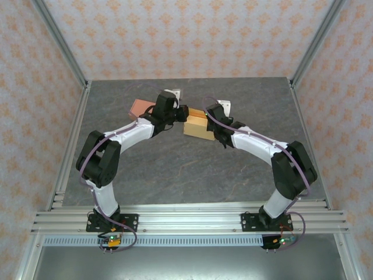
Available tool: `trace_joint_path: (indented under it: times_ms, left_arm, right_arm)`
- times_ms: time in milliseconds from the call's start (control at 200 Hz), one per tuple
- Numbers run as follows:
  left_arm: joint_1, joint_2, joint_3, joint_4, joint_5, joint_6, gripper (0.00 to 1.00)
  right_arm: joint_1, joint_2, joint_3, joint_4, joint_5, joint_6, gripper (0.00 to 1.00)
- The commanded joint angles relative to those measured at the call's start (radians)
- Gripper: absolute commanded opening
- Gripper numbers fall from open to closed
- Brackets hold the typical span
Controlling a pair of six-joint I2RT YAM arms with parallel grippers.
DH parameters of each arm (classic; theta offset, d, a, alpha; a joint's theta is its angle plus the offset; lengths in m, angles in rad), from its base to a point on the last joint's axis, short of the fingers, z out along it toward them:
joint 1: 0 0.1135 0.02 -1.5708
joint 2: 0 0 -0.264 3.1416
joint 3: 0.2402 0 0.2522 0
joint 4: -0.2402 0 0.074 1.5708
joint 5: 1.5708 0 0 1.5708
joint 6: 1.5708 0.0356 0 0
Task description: Fold the paper box
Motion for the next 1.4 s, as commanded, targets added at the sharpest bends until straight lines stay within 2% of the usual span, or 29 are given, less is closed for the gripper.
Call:
trace_joint_path:
  times_ms: [0, 95, 335, 440, 591, 696, 751, 906, 976, 1031, 1136, 1256, 1336, 1397]
  left_arm:
    - [-0.031, -0.043, -0.072, 0.055, 0.038, 0.019, 0.00]
    - [-0.041, -0.068, -0.139, 0.097, -0.001, 0.053, 0.00]
    - [-0.103, -0.125, -0.346, 0.324, -0.085, 0.147, 0.00]
    - [-0.143, -0.117, -0.399, 0.377, -0.144, 0.229, 0.00]
    - [-0.158, -0.092, -0.423, 0.400, -0.208, 0.267, 0.00]
    - [-0.159, -0.085, -0.416, 0.389, -0.236, 0.291, 0.00]
    - [-0.160, -0.082, -0.407, 0.378, -0.245, 0.303, 0.00]
    - [-0.165, -0.068, -0.382, 0.355, -0.255, 0.323, 0.00]
    - [-0.170, -0.060, -0.377, 0.352, -0.263, 0.327, 0.00]
    - [-0.174, -0.052, -0.376, 0.354, -0.269, 0.329, 0.00]
    - [-0.177, -0.039, -0.373, 0.356, -0.277, 0.322, 0.00]
    - [-0.177, -0.035, -0.370, 0.355, -0.283, 0.313, 0.00]
    - [-0.177, -0.040, -0.370, 0.352, -0.286, 0.312, 0.00]
    - [-0.177, -0.044, -0.370, 0.350, -0.286, 0.307, 0.00]
  right_arm:
    - [0.009, -0.011, -0.018, 0.027, -0.013, -0.002, 0.00]
    - [0.010, -0.011, -0.021, 0.026, -0.013, -0.002, 0.00]
    - [0.011, -0.028, -0.056, 0.066, -0.037, 0.010, 0.02]
    - [0.010, -0.053, -0.079, 0.085, -0.042, 0.011, 0.09]
    - [0.010, -0.135, -0.143, 0.134, -0.072, -0.024, 0.17]
    - [0.001, -0.215, -0.187, 0.135, -0.123, -0.048, 0.28]
    - [-0.010, -0.261, -0.208, 0.120, -0.154, -0.039, 0.38]
    - [-0.053, -0.390, -0.245, 0.053, -0.187, 0.163, 0.64]
    - [-0.071, -0.422, -0.238, -0.013, -0.150, 0.372, 0.72]
    - [-0.085, -0.413, -0.209, -0.089, -0.143, 0.575, 0.74]
    - [-0.104, -0.335, -0.155, -0.176, -0.275, 0.888, 0.82]
    - [-0.104, -0.243, -0.174, -0.068, -0.442, 1.054, 0.83]
    - [-0.103, -0.197, -0.176, -0.072, -0.464, 1.081, 0.82]
    - [-0.100, -0.181, -0.189, -0.059, -0.463, 1.091, 0.78]
